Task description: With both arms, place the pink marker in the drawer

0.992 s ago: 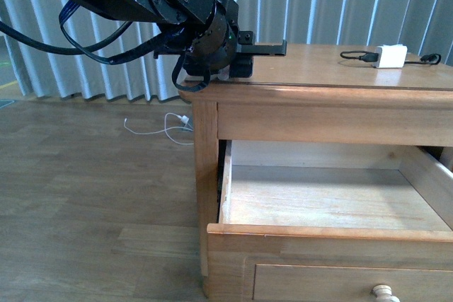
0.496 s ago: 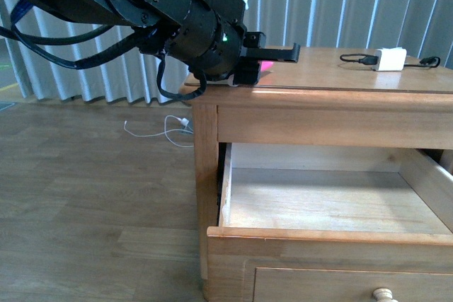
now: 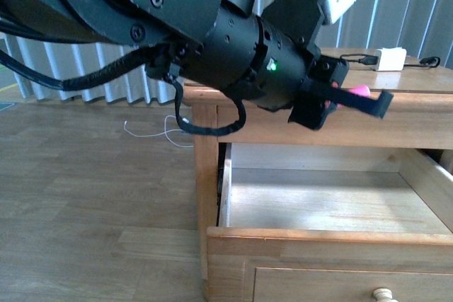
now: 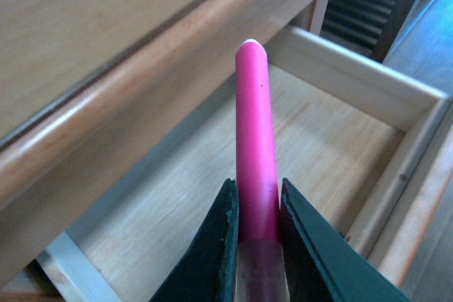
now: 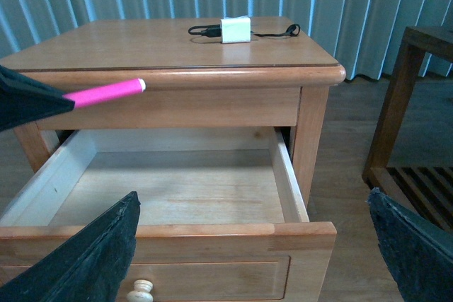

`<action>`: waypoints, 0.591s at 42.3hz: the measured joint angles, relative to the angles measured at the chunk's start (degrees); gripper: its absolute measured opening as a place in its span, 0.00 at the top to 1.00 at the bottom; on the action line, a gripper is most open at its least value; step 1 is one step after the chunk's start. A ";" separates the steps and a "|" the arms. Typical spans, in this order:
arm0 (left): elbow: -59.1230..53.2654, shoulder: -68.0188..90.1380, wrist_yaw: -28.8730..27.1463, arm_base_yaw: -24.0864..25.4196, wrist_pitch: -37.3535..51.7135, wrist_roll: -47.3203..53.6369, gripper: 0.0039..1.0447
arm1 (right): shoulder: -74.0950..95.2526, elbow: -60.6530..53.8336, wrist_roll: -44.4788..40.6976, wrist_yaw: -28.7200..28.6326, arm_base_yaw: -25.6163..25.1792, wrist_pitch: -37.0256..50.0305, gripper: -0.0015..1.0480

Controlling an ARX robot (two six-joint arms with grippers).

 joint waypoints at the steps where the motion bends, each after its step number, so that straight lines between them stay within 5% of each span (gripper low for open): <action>1: -0.24 0.57 -0.74 -0.33 0.20 0.59 0.86 | 0.00 0.00 0.00 0.00 0.00 0.00 0.08; 25: 4.26 16.83 -8.90 -2.51 2.86 -5.20 0.86 | 0.00 0.00 0.00 0.00 0.00 0.00 0.08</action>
